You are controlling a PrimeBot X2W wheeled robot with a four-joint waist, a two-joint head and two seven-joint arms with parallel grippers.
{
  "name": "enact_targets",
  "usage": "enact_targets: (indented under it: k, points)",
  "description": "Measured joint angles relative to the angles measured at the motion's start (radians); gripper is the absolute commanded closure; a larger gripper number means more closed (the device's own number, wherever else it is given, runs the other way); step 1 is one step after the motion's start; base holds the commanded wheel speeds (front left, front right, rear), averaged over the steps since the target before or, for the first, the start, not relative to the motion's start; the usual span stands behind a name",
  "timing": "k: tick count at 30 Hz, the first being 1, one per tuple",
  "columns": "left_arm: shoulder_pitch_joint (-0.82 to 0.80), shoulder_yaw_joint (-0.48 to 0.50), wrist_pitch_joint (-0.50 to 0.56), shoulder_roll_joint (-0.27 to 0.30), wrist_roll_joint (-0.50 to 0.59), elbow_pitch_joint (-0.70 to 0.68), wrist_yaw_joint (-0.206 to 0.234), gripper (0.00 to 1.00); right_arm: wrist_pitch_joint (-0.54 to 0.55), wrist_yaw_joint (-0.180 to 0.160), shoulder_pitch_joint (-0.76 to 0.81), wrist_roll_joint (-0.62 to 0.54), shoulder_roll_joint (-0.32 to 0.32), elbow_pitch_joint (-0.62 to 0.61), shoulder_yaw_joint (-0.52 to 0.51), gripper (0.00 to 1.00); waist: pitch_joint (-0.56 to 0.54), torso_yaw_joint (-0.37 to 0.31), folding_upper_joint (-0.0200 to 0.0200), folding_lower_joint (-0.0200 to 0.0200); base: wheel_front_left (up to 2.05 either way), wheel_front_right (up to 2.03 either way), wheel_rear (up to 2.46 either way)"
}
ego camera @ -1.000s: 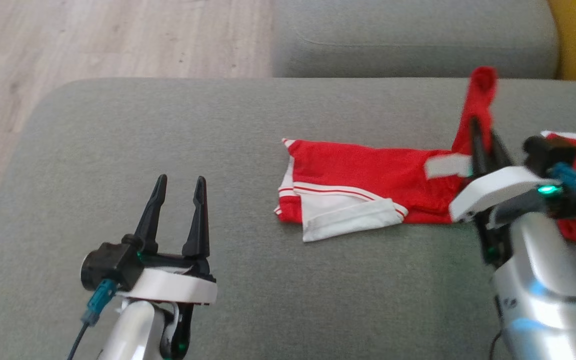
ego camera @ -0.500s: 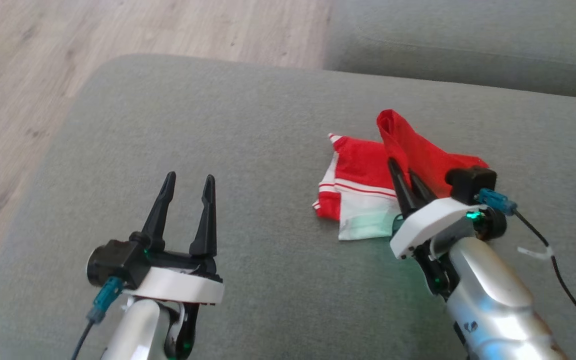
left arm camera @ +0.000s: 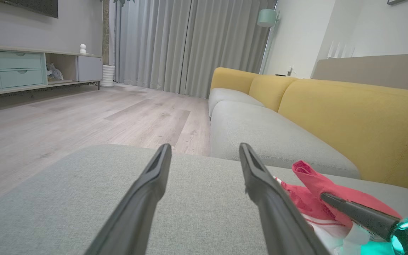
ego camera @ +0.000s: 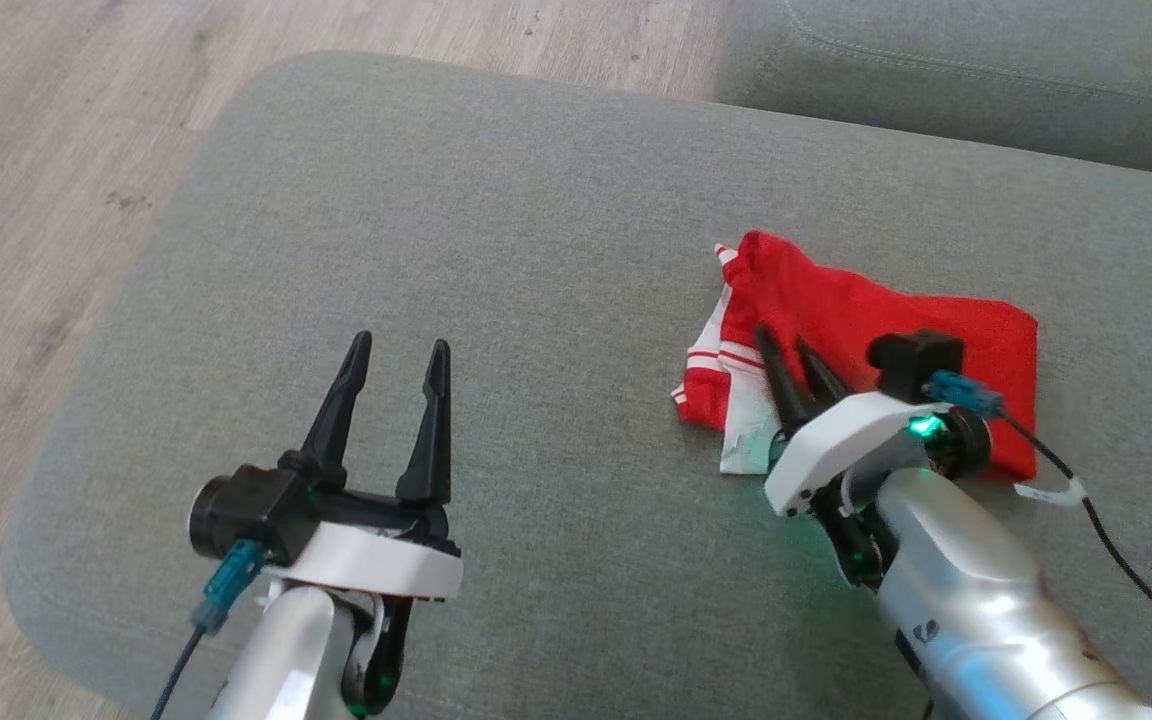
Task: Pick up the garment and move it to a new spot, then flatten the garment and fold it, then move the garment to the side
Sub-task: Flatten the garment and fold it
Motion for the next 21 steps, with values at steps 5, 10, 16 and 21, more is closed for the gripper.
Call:
enact_targets:
  k: [5,10,16,21]
  points:
    - [-0.001,-0.003,0.000,0.000,-0.002,0.009,0.001,0.00,-0.004,0.000,-0.012,0.039,-0.003,-0.045,0.122,0.00,-0.001,-0.007,0.0000,0.0000,0.00,0.00,0.00]
    - [-0.001,-0.003,0.000,0.001,-0.003,0.017,0.007,0.00,-0.010,0.000,-0.029,0.076,-0.001,-0.105,0.146,0.00,-0.016,-0.039,0.0000,0.0000,0.00,0.00,0.00]
    - [0.000,0.005,-0.002,0.007,-0.014,0.010,0.018,0.00,-0.012,0.000,-0.045,-0.119,0.001,-0.225,-0.054,0.00,-0.040,-0.097,0.0000,-0.0002,0.00,0.00,0.00]
    - [0.006,0.015,-0.010,0.011,-0.029,0.004,0.019,0.00,-0.013,0.000,0.037,-0.295,-0.001,-0.322,-0.294,0.00,-0.058,-0.153,0.0000,-0.0002,0.00,0.00,0.00]
